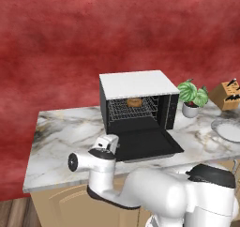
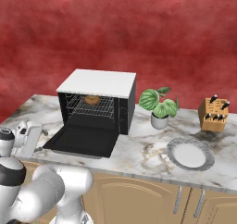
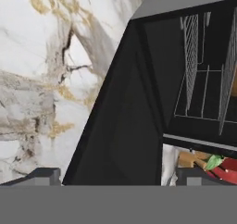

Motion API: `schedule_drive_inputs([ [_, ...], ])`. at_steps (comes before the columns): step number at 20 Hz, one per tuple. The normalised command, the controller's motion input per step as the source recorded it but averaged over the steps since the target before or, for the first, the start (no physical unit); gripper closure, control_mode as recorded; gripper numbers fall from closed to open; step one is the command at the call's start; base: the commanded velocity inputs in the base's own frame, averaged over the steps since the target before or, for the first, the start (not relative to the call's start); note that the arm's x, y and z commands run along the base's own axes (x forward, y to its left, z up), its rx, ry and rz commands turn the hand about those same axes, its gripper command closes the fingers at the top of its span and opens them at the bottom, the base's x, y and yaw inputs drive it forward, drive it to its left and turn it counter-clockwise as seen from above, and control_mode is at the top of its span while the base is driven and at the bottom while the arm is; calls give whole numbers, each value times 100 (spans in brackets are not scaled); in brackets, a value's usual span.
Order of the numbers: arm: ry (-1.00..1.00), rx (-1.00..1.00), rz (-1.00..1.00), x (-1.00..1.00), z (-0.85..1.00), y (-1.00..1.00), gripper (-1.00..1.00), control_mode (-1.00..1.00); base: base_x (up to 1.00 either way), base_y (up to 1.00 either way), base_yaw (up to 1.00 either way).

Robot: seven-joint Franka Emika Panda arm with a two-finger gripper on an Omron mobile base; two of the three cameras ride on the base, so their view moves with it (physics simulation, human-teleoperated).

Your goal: Pick up the bagel from the plate, place it on the toaster oven rack, close the door, and set the timer.

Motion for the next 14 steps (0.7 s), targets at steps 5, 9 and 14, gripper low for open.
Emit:
schedule_drive_inputs([
  [5, 0, -9, -4, 23, -15, 0, -100, -100, 0, 0, 0],
  [9, 0, -9, -3, 18, -20, 0, -100, -100, 0, 0, 0],
  [14, 0, -7, -3, 11, -17, 0, -100, -100, 0, 0, 0],
])
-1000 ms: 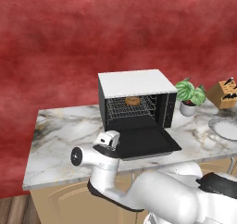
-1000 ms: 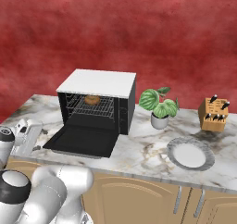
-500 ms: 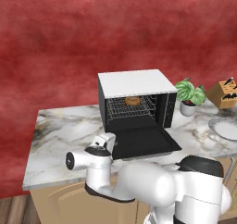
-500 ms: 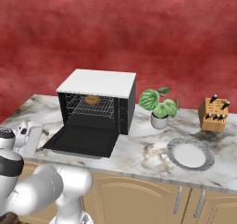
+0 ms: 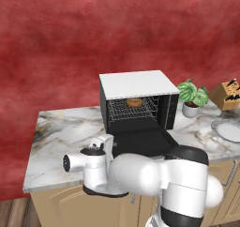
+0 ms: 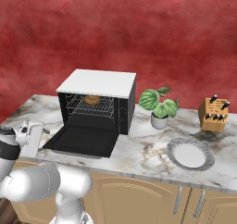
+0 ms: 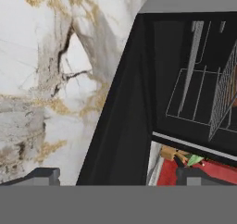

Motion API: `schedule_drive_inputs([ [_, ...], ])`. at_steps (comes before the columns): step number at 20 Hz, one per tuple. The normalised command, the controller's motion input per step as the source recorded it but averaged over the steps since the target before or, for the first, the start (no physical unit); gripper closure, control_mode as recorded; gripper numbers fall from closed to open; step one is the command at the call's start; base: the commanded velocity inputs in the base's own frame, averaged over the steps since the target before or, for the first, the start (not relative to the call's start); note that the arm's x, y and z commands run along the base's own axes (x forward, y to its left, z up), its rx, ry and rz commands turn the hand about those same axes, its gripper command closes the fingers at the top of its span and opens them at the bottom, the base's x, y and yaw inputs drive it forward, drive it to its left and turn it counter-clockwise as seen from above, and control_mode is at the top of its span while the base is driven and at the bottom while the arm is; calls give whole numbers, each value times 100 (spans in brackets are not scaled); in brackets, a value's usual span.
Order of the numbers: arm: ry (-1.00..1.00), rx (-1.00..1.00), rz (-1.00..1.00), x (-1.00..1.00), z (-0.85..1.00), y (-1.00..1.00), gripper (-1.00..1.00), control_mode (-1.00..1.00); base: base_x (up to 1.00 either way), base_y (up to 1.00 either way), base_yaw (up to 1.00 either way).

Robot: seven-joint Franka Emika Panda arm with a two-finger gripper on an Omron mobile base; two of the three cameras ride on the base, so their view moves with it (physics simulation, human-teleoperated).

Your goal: Pick up the bagel from the plate, place it on the toaster oven rack, close the door, and set the timer.

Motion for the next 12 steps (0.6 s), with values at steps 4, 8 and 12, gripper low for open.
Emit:
schedule_drive_inputs([
  [4, 0, -6, -4, 1, -9, 0, -100, -100, 0, 0, 0],
  [8, 0, -7, -9, 0, 0, -3, -100, -100, 0, 0, 0],
  [12, 0, -6, -14, 0, 0, -19, -100, -100, 0, 0, 0],
])
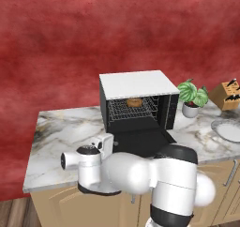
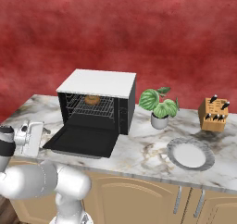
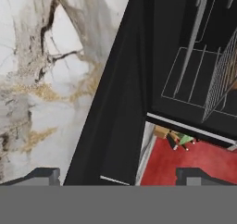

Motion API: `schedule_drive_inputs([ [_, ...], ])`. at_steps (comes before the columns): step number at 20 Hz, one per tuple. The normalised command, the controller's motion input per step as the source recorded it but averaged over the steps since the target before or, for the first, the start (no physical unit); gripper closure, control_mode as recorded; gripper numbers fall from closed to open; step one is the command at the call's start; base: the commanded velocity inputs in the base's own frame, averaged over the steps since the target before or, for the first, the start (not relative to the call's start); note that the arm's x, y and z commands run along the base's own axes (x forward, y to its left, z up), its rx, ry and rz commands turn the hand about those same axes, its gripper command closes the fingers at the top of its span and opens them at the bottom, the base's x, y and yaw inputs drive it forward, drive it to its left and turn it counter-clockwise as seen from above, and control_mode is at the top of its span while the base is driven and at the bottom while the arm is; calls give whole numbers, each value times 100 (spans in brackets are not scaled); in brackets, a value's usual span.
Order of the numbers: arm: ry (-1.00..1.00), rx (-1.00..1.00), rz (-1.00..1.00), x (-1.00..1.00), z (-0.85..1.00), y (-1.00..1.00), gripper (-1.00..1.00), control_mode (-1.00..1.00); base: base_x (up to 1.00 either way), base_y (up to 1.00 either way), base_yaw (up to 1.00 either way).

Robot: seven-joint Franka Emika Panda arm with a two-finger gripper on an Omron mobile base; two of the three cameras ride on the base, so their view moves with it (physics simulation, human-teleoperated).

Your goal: Pick up the bagel from the plate, place it on the toaster oven rack, close the door, and set the timer.

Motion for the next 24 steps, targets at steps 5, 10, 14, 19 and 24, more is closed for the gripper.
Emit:
schedule_drive_inputs([
  [5, 0, -1, -16, 0, 6, -34, -100, -100, 0, 0, 0],
  [10, -5, -2, -9, 0, 25, -30, -100, -100, 0, 0, 0],
  [14, -28, -4, 7, 0, 49, -16, -100, -100, 0, 0, 0],
  [19, -36, -8, 29, 8, 43, -13, -100, -100, 0, 0, 0],
  [24, -27, -13, 36, 38, 26, -12, -100, -100, 0, 0, 0],
])
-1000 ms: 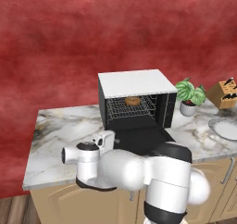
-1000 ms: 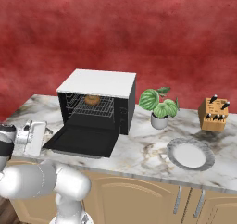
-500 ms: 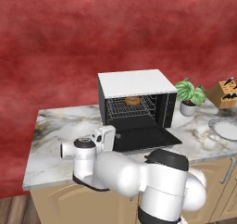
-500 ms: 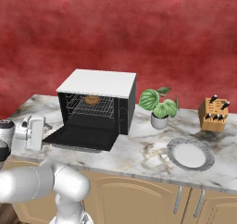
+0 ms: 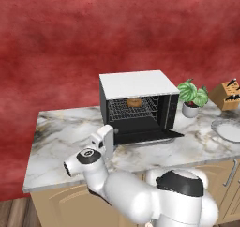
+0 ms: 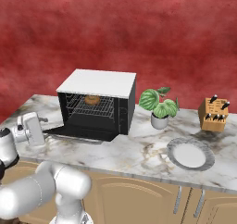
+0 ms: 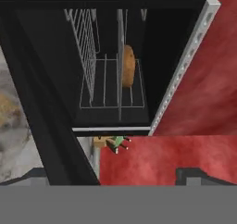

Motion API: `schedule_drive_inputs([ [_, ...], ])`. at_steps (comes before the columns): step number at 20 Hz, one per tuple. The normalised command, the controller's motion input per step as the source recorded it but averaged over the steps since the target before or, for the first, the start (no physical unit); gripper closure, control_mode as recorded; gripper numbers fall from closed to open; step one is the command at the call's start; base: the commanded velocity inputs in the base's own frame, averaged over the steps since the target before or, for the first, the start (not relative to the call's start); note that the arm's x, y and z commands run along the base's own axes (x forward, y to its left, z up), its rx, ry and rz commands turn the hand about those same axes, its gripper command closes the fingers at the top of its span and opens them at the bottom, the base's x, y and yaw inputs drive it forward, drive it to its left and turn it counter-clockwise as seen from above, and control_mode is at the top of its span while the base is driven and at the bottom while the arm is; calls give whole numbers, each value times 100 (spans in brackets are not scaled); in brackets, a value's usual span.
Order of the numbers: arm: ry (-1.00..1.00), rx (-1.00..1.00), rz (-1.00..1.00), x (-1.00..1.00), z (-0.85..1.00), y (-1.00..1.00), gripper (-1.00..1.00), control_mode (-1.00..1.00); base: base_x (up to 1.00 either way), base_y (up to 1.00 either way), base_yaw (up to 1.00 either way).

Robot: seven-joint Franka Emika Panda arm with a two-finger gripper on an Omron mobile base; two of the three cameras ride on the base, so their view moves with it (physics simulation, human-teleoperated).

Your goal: Pick up the bagel from the plate, place it on the toaster oven rack, close the door, and set the timer.

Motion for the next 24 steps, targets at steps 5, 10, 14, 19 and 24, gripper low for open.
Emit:
schedule_drive_inputs([
  [5, -17, -13, 37, 60, 21, -10, -100, -100, 0, 0, 0],
  [10, -11, -10, 37, 76, 24, 0, -100, -100, 0, 0, 0],
  [14, -6, -7, 35, 94, 26, 0, -100, -100, 0, 0, 0],
  [19, 0, -8, 33, 71, 16, 0, -100, -100, 0, 0, 0],
  [24, 0, -12, 31, 38, 13, 0, -100, -100, 0, 0, 0],
])
